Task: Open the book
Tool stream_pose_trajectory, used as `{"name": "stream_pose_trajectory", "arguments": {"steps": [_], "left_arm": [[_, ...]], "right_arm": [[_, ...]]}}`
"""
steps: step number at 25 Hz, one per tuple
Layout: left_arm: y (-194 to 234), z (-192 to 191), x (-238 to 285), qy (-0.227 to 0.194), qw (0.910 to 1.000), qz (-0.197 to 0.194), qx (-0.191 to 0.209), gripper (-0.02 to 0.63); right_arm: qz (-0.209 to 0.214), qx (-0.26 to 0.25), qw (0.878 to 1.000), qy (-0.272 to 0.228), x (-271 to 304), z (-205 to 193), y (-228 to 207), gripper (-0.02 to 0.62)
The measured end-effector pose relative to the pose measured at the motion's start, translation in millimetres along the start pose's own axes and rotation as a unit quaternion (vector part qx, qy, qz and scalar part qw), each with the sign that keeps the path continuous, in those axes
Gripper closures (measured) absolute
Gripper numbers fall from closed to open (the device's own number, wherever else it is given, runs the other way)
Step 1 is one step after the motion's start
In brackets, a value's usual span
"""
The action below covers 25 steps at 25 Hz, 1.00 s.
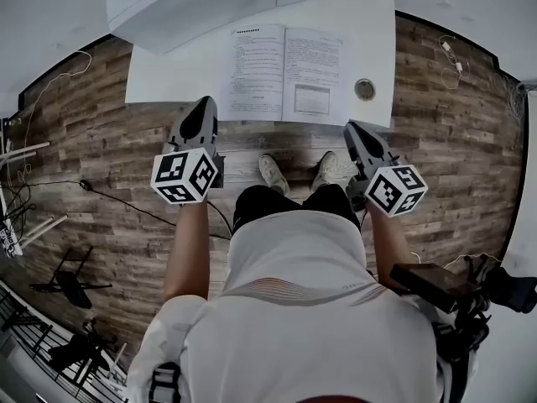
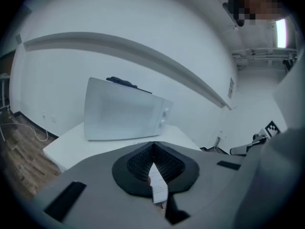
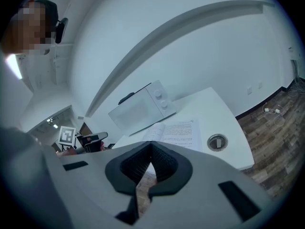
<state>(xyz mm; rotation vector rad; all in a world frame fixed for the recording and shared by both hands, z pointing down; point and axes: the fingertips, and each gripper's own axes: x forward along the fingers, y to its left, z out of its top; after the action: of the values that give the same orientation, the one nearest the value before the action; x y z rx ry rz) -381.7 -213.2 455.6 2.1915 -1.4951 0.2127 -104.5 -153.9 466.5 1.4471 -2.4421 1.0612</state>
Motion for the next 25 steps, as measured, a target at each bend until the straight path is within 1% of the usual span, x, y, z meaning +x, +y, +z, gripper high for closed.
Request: {"name": "stream_pose_trajectory", "arguments": {"steps": [3, 5, 7, 11, 17, 21, 25], "left_arm": [[-14.9, 25.4, -8.6, -0.021, 0.9994, -0.023, 0.014, 0.595], [-24.5, 37.2, -16.1, -0.031, 0.9989, -0.032, 0.012, 0.595], [-36.0, 45.7, -23.2, -0.041, 0.9984, -0.039, 0.011, 0.595], [-68.1, 56.1, -38.6, -0.061, 0.9964, -0.054, 0.023, 0.595], [-117.3, 52.1, -61.7, -0.077, 0.9951, -0.056, 0.026, 0.595], [-151.9, 47.1, -82.6, -0.084, 0.9944, -0.055, 0.031, 0.595], [-180.8, 38.1, -110.1, -0.084, 0.9948, -0.045, 0.037, 0.595]], "right_arm": [[-0.003, -0.009, 1.0, -0.012, -7.2, 6.4, 8.3, 0.6], [-0.003, -0.017, 1.0, -0.02, -14.0, 12.4, 13.0, 0.6], [-0.001, -0.026, 0.999, -0.028, -21.0, 19.0, 14.9, 0.6], [0.004, -0.049, 0.998, -0.044, -39.5, 30.9, 14.5, 0.6], [0.016, -0.066, 0.996, -0.065, -76.6, 38.8, 8.5, 0.6], [0.025, -0.088, 0.992, -0.085, -107.3, 49.1, 8.3, 0.6], [0.038, -0.106, 0.988, -0.105, -139.3, 56.4, 12.7, 0.6]]}}
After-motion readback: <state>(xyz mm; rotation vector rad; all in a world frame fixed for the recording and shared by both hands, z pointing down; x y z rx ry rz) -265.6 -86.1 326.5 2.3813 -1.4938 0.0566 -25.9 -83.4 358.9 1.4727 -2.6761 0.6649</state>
